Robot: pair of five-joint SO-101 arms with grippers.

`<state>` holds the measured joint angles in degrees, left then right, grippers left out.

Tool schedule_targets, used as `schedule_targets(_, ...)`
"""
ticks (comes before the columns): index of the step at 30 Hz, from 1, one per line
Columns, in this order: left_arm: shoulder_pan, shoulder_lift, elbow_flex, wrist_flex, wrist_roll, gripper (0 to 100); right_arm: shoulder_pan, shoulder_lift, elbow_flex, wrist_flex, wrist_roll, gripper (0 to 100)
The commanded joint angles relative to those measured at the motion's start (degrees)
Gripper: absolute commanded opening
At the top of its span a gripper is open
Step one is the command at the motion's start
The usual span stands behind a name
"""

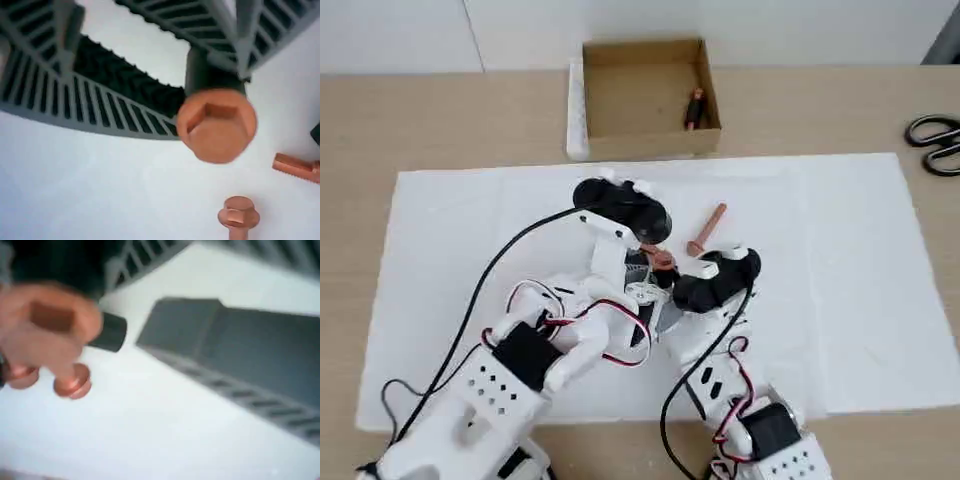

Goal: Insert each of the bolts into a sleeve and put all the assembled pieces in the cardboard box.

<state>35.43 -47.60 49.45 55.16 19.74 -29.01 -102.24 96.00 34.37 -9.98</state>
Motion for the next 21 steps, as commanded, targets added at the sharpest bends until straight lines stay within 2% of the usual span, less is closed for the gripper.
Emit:
schedule_targets(1, -0.1, -1.1, -2.3, 0.8, -0.4, 24, 0.8, -0.7, 0.4, -0.2, -0.4, 0.4)
schedule_targets(4, -5.4, -1.1, -3.6, 2.2, -0.6, 25, 0.8, -0.6, 0.4, -0.2, -0.4, 0.4)
schedule_targets(8, -16.6, -1.1, -9.6, 9.8, -9.1, 25, 1.7, -0.5, 0.4, -0.2, -0.2, 0.4)
schedule_targets(11, -25.6, -1.1, -13.4, 15.0, -13.1, 25, 4.4, -0.4, -0.1, -0.2, 3.1, 0.4)
schedule_targets(15, -36.6, -0.9, -13.9, 16.3, -18.1, 25, 9.9, -0.3, -5.3, 3.5, 4.2, 0.3)
schedule_targets(17, -39.6, -0.7, -13.6, 16.8, -18.9, 24, 11.6, -0.2, -10.3, 7.7, 4.3, 0.3)
schedule_targets(21, -39.2, -0.8, -10.4, 16.6, -19.4, 24, 15.1, 6.3, -20.9, 11.1, 8.4, 0.3)
